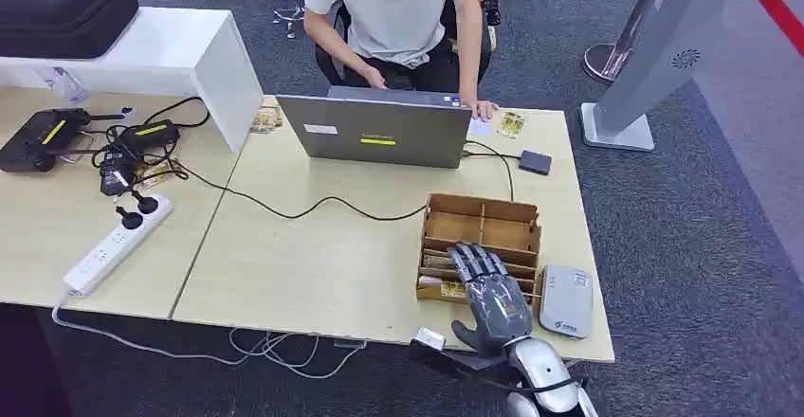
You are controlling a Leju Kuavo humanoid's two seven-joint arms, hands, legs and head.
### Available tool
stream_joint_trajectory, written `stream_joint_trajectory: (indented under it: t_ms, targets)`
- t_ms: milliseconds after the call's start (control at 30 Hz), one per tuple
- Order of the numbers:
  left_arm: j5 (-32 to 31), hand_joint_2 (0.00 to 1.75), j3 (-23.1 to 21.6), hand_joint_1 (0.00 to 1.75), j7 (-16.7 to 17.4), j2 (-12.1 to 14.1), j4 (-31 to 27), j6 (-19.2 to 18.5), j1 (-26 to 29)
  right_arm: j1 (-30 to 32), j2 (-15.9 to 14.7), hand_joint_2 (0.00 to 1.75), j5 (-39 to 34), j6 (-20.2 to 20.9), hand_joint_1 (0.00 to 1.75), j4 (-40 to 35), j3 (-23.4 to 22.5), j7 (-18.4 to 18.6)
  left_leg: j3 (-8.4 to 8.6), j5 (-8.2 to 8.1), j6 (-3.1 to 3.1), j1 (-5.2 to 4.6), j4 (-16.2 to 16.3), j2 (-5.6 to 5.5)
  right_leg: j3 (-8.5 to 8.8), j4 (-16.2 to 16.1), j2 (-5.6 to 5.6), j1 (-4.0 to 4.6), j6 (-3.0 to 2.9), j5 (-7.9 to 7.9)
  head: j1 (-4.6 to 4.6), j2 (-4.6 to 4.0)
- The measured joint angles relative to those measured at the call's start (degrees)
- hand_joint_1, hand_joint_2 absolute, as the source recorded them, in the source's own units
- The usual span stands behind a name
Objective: Pass the card to the sensor for recognition and then transmit it.
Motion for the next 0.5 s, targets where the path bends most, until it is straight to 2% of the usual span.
stream_joint_trajectory:
  t_ms: [267,300,500]
  targets:
    - [0.02,1.75,0.00,0.00,-0.02,0.00,0.00,0.00,0.00,0.00,0.11,1.75,-0.04,0.00,0.00,0.15,0.00,-0.02,0.00,0.00,0.00,0.00,0.00,0.00,0.00,0.00,0.00,0.00,0.00,0.00,0.00,0.00]
    - [0.07,1.75,0.00,0.00,-0.02,0.00,0.00,0.00,0.00,0.01,0.11,1.75,-0.04,0.00,1.75,0.17,0.00,-0.02,0.00,0.00,0.00,0.00,0.00,0.00,0.00,0.00,0.00,0.00,0.00,0.00,0.00,0.00]
    - [0.17,1.75,-0.02,0.00,-0.09,0.00,0.00,-0.02,0.00,0.08,0.11,1.75,-1.71,-0.13,1.75,0.17,0.00,-1.64,0.00,0.00,0.00,0.00,0.00,0.00,0.00,0.00,0.00,0.00,0.00,0.00,0.00,0.00]
